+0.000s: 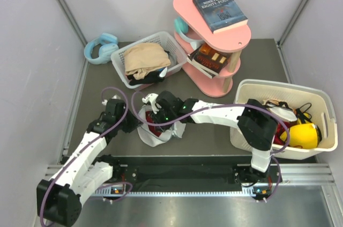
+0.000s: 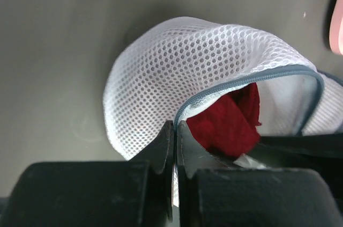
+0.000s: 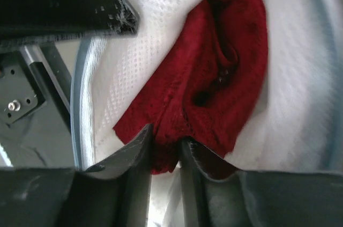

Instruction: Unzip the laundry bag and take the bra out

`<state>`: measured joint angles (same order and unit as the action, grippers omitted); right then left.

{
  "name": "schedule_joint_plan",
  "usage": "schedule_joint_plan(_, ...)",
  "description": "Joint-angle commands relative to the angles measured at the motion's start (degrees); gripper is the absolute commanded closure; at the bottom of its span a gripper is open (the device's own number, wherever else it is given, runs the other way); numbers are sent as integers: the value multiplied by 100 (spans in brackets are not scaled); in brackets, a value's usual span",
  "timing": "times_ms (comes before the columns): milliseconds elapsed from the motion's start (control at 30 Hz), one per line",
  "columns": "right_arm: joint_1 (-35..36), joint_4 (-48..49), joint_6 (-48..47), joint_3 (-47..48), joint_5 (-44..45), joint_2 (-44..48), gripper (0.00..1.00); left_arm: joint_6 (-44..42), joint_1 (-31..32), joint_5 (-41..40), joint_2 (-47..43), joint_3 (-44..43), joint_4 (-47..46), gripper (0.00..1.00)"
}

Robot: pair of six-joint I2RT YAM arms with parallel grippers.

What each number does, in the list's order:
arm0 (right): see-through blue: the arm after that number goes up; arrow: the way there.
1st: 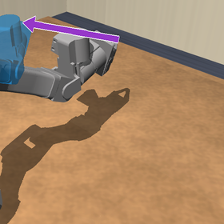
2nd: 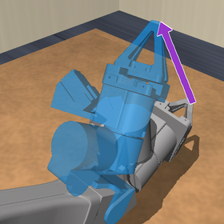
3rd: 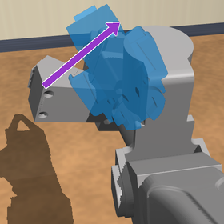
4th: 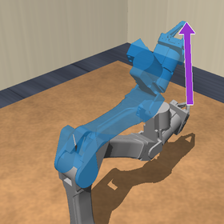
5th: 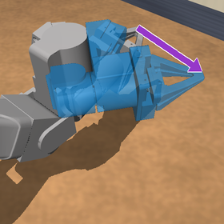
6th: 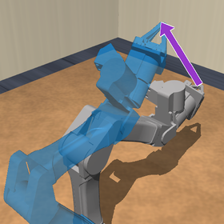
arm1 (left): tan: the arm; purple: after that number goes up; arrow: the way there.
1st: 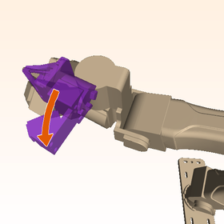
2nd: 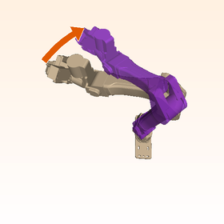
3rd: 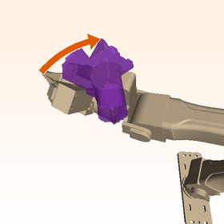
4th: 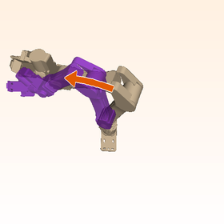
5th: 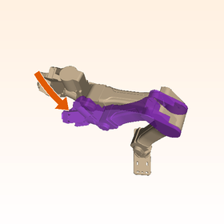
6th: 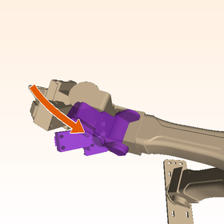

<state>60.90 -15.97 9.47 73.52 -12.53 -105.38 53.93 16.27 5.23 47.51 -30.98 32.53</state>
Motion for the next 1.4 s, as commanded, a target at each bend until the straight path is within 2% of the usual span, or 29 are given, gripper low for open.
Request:
schedule_joint_plan(0, 36, 252, 63, 259, -83, -306, 65, -313, -1, 487, 145, -92, -696, 100)
schedule_joint_plan(67, 44, 243, 90, 382, -39, -386, 56, -366, -1, 496, 163, -101, -643, 100)
schedule_joint_plan(167, 36, 243, 90, 488, 127, -544, 51, -392, -1, 470, 57, -75, -538, 100)
schedule_joint_plan(200, 36, 191, 90, 532, 224, -623, 56, -392, -1, 444, -13, -57, -494, 100)
schedule_joint_plan(233, 36, 156, 98, 602, 321, -650, 71, -392, -1, 400, -57, -14, -476, 100)
schedule_joint_plan(300, 36, 42, 107, 664, 620, -607, 86, -348, -10, 286, -153, 39, -362, 100)
schedule_joint_plan(333, 36, 24, 90, 673, 682, -563, 97, -322, -1, 250, -171, 74, -327, 100)
schedule_joint_plan(367, 36, 15, 72, 655, 795, -475, 100, -244, -1, 163, -189, 110, -283, 100)
schedule_joint_plan(633, -8, 190, 168, 243, 797, 931, 100, -102, -1, -66, -242, 110, 77, 100)
schedule_joint_plan(967, -96, 270, 564, 31, -1031, 1634, 100, -49, -19, -207, -233, 136, 165, 100)
schedule_joint_plan(1167, -254, -134, 556, -21, -646, 2345, 100, -41, -28, -251, -286, 171, 201, 100)
schedule_joint_plan(1367, -1053, -424, 678, 22, -627, 3075, 100, 3, -36, -198, -242, 172, 122, 100)
